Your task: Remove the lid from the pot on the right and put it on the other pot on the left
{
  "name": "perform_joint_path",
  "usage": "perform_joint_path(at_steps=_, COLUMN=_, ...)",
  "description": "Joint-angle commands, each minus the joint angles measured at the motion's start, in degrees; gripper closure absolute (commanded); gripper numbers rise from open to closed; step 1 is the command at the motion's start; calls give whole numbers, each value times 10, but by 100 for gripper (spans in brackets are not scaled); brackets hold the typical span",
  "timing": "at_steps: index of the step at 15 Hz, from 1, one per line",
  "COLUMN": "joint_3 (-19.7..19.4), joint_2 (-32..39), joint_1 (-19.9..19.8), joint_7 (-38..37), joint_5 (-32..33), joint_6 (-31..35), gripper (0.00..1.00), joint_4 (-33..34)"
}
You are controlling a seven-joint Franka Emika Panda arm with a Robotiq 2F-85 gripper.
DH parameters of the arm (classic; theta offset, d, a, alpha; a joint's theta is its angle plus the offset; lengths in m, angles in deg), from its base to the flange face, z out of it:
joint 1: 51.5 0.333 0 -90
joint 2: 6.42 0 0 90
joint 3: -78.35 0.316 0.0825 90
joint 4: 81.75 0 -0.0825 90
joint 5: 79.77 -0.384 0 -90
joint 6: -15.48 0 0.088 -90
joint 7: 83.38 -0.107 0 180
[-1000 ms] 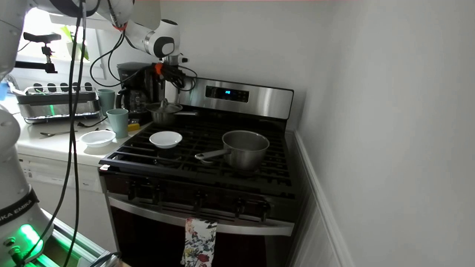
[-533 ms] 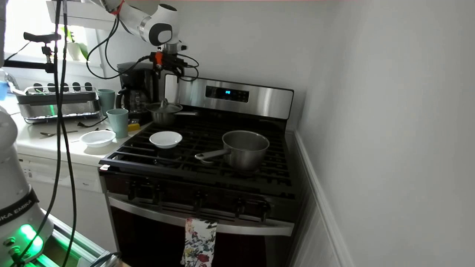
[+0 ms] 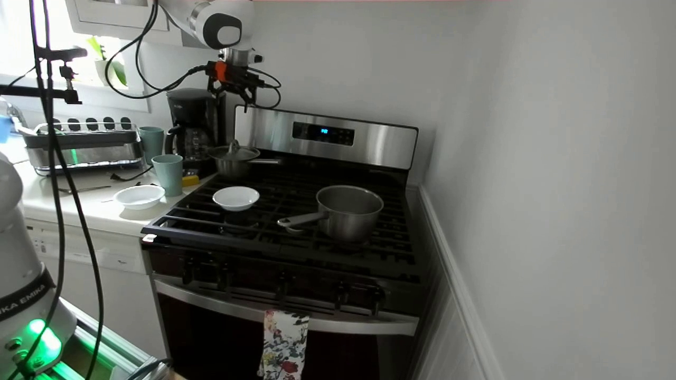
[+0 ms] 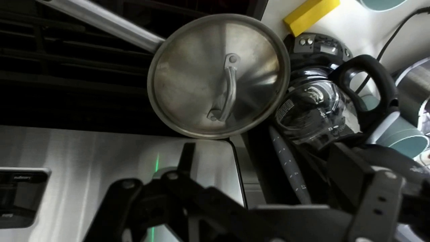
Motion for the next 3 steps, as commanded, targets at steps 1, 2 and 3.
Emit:
perform_joint_path(at_steps=1, joint_3=-13, joint_2=0, joint_1=12, joint_7=0, joint_5=-1, joint_6=-2, gripper=0, joint_4=1)
perform_joint_path(at_steps=2, joint_3=-13, joint_2=1, joint_1=12, joint_7=0, joint_5=-1, joint_6=-2, gripper=0, joint_4=1)
perform_joint_path(at_steps=3, joint_3=-13, joint_2=3, joint_1=13, joint_7=0, joint_5=-1, joint_6=-2, gripper=0, joint_4=1)
